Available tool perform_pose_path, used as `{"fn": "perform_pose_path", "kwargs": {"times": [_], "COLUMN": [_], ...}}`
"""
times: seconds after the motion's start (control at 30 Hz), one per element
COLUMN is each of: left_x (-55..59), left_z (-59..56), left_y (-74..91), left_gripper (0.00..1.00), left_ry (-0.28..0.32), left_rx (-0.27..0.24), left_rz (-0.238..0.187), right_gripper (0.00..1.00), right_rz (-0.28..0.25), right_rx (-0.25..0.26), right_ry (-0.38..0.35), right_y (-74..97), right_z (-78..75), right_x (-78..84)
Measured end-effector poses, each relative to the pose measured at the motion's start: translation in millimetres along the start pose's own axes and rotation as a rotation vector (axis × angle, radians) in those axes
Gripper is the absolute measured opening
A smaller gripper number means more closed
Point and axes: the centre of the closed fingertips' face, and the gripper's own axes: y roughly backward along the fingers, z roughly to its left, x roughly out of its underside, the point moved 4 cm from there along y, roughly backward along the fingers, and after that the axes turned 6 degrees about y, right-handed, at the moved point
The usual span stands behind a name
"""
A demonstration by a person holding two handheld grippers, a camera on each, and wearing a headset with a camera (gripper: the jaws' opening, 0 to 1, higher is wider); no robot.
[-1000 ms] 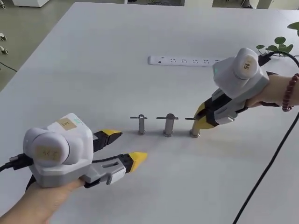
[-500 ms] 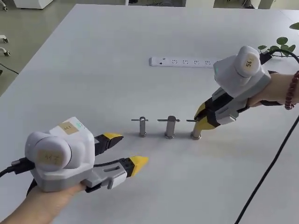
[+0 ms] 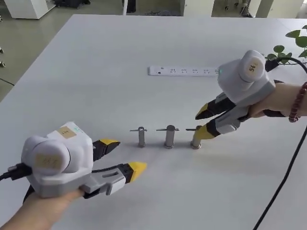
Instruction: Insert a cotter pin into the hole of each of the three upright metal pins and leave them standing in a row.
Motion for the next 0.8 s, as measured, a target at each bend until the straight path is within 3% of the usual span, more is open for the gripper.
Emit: {"fn": "perform_pose_path", "kwargs": {"times": [0.23, 0.33, 0.43, 0.63, 0.8], "left_x": [-9.6, -15.0, -16.6, -19.1, -20.0], "left_z": [3.5, 5.3, 7.8, 2.8, 0.3], "left_y": [-2.1, -3.0, -5.6, -9.0, -10.0], "left_gripper": [0.50, 0.51, 0.53, 0.59, 0.66], "left_ry": [0.029, 0.032, 0.051, 0.082, 0.102], "left_rx": [-0.010, -0.029, -0.047, -0.075, -0.090], "left_rz": [-0.017, -0.019, -0.007, 0.011, 0.022], "right_gripper": [0.41, 0.43, 0.52, 0.64, 0.66], "right_rz": [-0.066, -0.072, -0.083, -0.062, -0.103], "right_rx": [0.077, 0.121, 0.163, 0.211, 0.273], "right_ry": [-0.100, -0.174, -0.256, -0.284, -0.298], "right_y": [6.1, 9.3, 11.2, 11.0, 10.3], "right_z": [9.6, 13.1, 19.4, 31.1, 35.8], "right_x": [-0.6, 1.3, 1.7, 6.0, 4.8]}}
